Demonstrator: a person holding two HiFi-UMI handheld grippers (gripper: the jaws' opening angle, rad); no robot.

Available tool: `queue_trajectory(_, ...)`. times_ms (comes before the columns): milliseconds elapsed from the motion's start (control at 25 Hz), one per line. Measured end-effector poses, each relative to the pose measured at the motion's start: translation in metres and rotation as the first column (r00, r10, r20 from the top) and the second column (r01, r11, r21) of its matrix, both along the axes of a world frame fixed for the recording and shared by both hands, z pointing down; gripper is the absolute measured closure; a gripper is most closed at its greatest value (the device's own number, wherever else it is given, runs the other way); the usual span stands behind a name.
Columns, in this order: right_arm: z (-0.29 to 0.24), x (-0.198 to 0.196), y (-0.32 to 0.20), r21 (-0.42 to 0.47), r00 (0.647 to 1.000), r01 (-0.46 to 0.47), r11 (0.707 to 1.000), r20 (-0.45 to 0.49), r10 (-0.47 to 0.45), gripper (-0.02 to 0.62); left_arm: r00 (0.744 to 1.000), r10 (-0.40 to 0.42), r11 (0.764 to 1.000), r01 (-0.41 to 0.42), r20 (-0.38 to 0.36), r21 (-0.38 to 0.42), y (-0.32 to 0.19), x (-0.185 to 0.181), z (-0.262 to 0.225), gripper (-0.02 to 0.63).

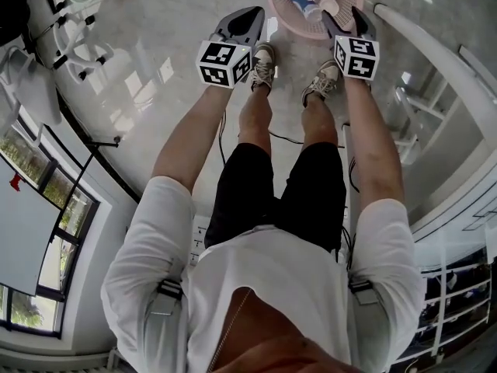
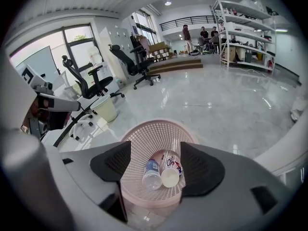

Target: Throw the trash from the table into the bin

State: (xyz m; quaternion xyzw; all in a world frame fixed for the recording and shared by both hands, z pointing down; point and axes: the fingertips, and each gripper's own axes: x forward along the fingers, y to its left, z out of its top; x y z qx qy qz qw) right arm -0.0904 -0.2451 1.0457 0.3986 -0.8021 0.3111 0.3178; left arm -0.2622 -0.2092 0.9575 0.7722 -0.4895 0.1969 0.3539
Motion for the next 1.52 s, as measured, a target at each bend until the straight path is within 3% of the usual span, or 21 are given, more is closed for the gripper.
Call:
queue_trajectory(200,-0.075,0.000,-0.011,0.046,0.997,-0.039,0.998,0.072,0.035,0.294,1.000,0.023,0.998,-0.022,-0.003,0.053,-0.018,0.010,-0.051,0.597)
queue_trajectory(360,-0.157,0.004,-0.014,0.107,0.993,-0.070,0.992,0.107,0.058,0.427,0.999,0.042,0.995,-0.042,-0.002,0.093,-0.027,0.015,-0.109,0.597)
queue_trajectory(480,-0.221,0.011,-0.017,0.163,0.990,-0.091,0.983,0.123,0.071,0.488,0.999,0.053,0.990,-0.052,-0.004,0.134,-0.036,0.016,-0.159,0.597)
queue_trajectory(840,-0.387,0.036,-0.028,0.325,0.982,-0.154,0.933,0.153,0.109,0.545,0.994,0.103,0.956,-0.094,-0.019,0.279,-0.062,0.038,-0.304,0.597)
queue_trajectory(1200,-0.534,0.063,-0.022,0.486,0.972,-0.220,0.846,0.183,0.148,0.589,0.988,0.146,0.895,-0.108,-0.056,0.432,-0.062,0.049,-0.430,0.597)
queue_trajectory(1520,-0.635,0.083,0.009,0.587,0.957,-0.281,0.760,0.230,0.176,0.591,0.976,0.213,0.813,-0.154,-0.041,0.562,-0.048,0.056,-0.527,0.597)
